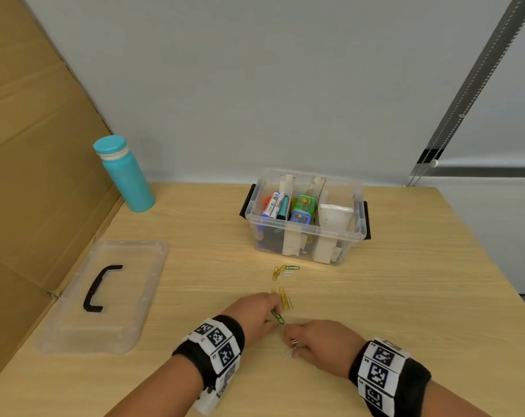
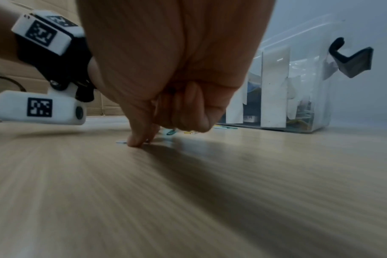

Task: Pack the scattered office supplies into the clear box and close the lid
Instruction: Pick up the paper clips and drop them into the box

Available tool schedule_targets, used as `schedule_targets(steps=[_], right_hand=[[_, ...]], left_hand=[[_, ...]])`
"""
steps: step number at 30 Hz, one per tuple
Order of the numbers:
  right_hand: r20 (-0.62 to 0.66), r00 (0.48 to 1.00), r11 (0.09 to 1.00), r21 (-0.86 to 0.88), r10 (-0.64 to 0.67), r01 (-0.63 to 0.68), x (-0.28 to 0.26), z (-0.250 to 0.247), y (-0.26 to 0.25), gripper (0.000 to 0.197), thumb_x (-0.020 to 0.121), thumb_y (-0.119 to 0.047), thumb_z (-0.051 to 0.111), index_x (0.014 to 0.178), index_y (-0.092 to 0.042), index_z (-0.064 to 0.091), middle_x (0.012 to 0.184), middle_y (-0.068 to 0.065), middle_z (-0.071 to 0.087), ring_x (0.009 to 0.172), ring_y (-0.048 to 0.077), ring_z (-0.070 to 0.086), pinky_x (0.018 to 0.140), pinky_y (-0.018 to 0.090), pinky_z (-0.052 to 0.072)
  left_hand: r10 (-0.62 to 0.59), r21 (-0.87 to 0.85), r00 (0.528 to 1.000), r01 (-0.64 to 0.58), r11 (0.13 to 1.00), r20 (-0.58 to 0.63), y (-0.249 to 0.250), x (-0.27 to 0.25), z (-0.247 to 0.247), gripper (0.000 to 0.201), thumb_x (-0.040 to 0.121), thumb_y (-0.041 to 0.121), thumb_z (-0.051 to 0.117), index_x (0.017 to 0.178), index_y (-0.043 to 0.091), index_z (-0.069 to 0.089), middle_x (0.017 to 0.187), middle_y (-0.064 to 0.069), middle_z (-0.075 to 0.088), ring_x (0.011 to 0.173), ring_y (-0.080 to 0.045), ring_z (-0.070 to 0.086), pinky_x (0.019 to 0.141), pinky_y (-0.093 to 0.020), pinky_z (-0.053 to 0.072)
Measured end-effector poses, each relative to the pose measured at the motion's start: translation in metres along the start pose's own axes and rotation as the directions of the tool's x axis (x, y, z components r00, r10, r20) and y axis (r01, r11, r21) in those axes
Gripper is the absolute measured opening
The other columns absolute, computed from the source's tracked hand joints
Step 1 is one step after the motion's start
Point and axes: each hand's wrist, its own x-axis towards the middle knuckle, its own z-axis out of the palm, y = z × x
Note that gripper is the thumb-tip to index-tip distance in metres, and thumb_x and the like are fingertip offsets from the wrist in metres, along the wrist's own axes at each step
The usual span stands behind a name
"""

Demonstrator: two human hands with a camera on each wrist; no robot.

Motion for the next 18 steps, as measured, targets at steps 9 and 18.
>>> schedule_targets(steps=[9,18], right_hand=[[-0.027,0.994,0.986,-0.127,0.102,-0.104,0.002,0.005,0.000,0.027,0.093,-0.028,0.038,0.109,-0.009,0.047,0.103,0.015,0.063,0.090,0.034,0.061,0.063,0.030,0.033],[-0.015,0.973,-0.217,0.974,0.232,0.067,-0.012,-0.020,0.055,0.017,0.083,-0.020,0.041,0.069,-0.012,0.043,0.058,0.003,0.029,0.047,0.012,0.022,0.039,0.023,0.016]], left_hand=[[-0.085,-0.009,0.996,0.085,0.996,-0.031,0.002,0.000,0.000,0.014,0.090,0.030,0.056,0.100,0.021,0.057,0.100,-0.002,0.067,0.092,-0.019,0.061,0.082,-0.030,0.049],[-0.062,0.189,0.996,0.074,0.979,-0.070,0.002,0.004,0.004,0.021,0.096,0.027,0.040,0.105,0.012,0.051,0.098,-0.007,0.063,0.086,-0.024,0.059,0.074,-0.033,0.045]])
